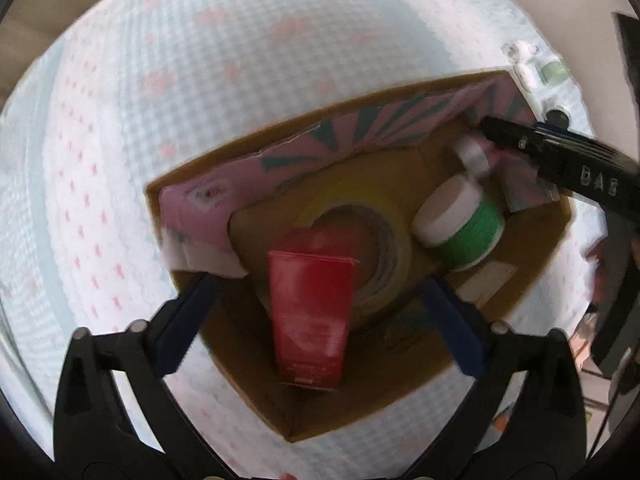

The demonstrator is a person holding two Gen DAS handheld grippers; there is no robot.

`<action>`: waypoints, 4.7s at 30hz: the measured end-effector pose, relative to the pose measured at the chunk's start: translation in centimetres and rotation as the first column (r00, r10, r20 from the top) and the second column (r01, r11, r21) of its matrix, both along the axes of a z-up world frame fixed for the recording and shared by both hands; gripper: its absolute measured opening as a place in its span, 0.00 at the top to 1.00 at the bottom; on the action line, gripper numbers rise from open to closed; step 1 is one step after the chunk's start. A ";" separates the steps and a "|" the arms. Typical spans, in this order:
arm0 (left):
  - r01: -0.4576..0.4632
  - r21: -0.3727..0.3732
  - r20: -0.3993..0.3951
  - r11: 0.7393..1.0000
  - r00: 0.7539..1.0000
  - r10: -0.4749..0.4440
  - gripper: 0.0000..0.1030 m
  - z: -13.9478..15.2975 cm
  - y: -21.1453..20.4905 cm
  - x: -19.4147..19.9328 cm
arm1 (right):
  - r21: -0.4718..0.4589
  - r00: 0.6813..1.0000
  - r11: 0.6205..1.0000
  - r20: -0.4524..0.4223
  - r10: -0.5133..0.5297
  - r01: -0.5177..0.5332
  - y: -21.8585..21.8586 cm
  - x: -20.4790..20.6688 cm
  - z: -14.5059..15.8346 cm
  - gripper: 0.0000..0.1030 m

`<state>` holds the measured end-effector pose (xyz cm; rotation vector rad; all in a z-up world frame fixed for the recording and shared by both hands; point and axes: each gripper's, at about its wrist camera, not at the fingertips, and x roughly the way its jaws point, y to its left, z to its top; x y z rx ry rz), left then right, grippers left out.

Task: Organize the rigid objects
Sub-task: 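Carry the red box and silver-red roll into the box and release both, then lift both grippers away from the box toward the remaining items, then grasp the small white case with the left gripper while the right grasps the pale green jar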

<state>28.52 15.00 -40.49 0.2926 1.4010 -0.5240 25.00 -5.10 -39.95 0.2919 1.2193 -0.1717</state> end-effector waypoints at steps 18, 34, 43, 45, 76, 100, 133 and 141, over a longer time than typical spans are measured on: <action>-0.116 -0.055 0.002 0.992 0.993 0.116 0.00 1.1 2.7 -3.0 | 0.030 0.999 0.999 0.046 0.030 -0.032 0.1 -1.6 2.0 0.00; -0.210 -0.072 0.209 0.975 0.953 0.221 0.00 14.2 4.9 -7.7 | -0.063 0.972 0.993 0.210 0.106 -0.095 1.7 -7.5 15.1 0.00; -0.200 -0.078 0.347 0.977 0.913 0.214 0.00 20.9 4.6 -10.8 | -0.148 0.967 0.984 0.219 0.128 -0.096 2.0 -12.5 22.3 0.00; -0.188 -0.094 0.364 0.978 0.907 0.209 0.00 21.9 4.1 -11.2 | -0.162 0.970 0.984 0.215 0.110 -0.075 1.6 -13.3 23.2 0.00; -0.301 -0.152 0.403 0.941 0.851 0.338 0.00 24.2 -24.0 -12.1 | -0.182 0.973 0.983 0.216 0.077 -0.037 -27.6 -14.9 25.4 0.00; -0.191 -0.088 0.144 0.978 0.969 0.202 0.03 -2.1 -45.0 0.9 | 0.045 0.997 0.998 -0.062 -0.045 0.048 -42.8 -0.6 4.1 0.00; -0.180 -0.086 0.158 0.980 0.969 0.191 0.60 -8.9 -47.6 2.5 | 0.083 0.984 0.996 -0.179 -0.001 0.017 -41.8 4.3 -6.8 0.36; -0.224 -0.145 0.144 0.964 0.959 0.244 0.60 -6.5 -45.5 2.0 | 0.090 0.990 0.995 -0.138 -0.027 0.040 -41.7 3.0 -4.3 0.36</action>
